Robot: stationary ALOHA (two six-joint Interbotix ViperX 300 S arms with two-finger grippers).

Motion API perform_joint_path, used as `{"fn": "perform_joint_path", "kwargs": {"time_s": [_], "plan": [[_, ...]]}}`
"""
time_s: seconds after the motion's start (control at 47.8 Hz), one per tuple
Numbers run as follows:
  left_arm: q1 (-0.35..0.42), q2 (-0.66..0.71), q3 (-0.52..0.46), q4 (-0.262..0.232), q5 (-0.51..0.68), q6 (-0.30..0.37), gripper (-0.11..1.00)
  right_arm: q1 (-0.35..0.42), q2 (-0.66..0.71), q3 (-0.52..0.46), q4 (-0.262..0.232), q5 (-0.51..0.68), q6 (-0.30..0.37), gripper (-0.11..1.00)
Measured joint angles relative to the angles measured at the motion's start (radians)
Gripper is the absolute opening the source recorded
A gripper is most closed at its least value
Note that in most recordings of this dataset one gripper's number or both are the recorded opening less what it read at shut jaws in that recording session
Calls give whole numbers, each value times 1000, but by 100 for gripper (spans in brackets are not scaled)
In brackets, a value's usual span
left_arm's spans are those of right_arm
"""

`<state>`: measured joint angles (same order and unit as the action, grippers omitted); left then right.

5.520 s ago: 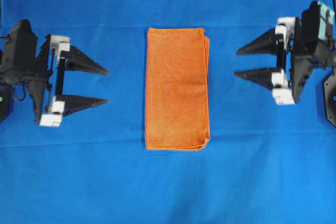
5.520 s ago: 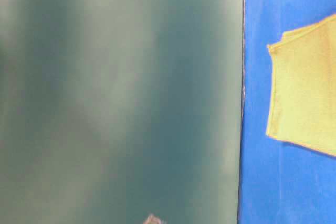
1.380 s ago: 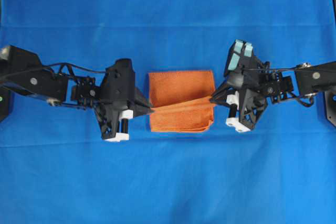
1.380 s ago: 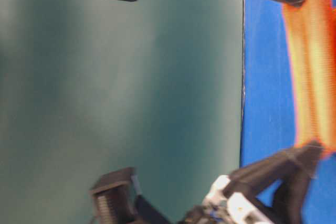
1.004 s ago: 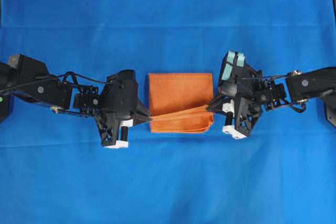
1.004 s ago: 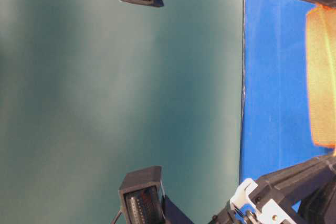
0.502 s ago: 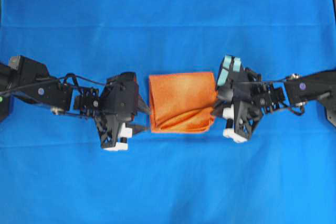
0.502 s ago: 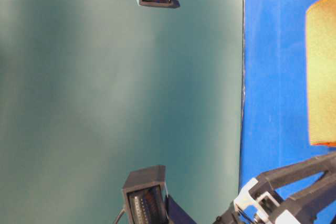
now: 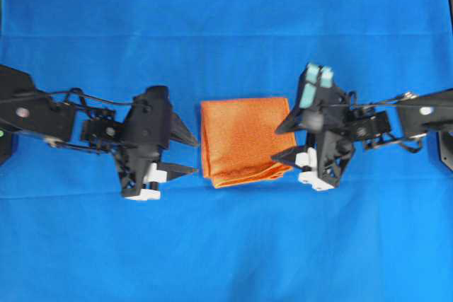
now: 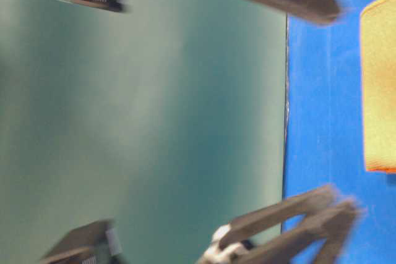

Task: Fold the orange towel.

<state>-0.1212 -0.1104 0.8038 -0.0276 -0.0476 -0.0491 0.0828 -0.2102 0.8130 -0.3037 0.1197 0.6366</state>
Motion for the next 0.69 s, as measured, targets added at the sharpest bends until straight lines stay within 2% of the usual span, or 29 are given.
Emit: {"fn": "perform_joint_path", "kwargs": {"time_s": [0.293,0.69], "plan": [[0,-247,87,0,17,35,49,-8,-262,12,-97,153,0,63],[-2,-634,278,0,21,41,49,-15,-661,213,-193,166,0,63]]}}
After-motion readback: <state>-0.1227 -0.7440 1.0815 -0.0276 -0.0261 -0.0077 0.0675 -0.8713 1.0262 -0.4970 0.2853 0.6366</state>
